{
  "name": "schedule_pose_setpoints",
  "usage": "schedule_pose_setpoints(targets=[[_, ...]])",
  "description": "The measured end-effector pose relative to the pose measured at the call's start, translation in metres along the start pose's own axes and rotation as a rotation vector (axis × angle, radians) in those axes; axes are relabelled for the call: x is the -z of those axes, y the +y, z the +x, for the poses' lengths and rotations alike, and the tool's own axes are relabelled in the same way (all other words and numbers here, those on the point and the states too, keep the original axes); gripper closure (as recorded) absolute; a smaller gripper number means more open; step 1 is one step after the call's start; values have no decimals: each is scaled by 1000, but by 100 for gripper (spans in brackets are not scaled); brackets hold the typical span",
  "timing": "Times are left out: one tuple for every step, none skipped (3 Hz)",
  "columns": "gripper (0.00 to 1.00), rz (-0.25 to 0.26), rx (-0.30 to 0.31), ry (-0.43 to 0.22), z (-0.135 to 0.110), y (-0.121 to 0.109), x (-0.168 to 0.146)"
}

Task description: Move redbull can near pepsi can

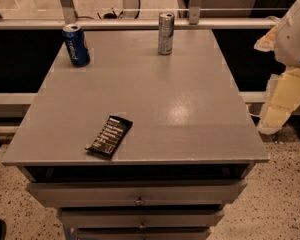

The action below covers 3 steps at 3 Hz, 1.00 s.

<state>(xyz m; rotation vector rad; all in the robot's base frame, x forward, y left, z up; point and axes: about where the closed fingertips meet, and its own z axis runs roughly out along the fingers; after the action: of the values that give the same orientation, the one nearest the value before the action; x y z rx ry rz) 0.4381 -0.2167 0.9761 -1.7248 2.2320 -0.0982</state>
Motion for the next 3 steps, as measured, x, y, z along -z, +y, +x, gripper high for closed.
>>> schedule_pose_setpoints(targets=[[0,2,0,-4,0,-1,-1],[0,30,0,-70,-4,-19,-12],[0,85,-1,-200,-8,-61,-24]])
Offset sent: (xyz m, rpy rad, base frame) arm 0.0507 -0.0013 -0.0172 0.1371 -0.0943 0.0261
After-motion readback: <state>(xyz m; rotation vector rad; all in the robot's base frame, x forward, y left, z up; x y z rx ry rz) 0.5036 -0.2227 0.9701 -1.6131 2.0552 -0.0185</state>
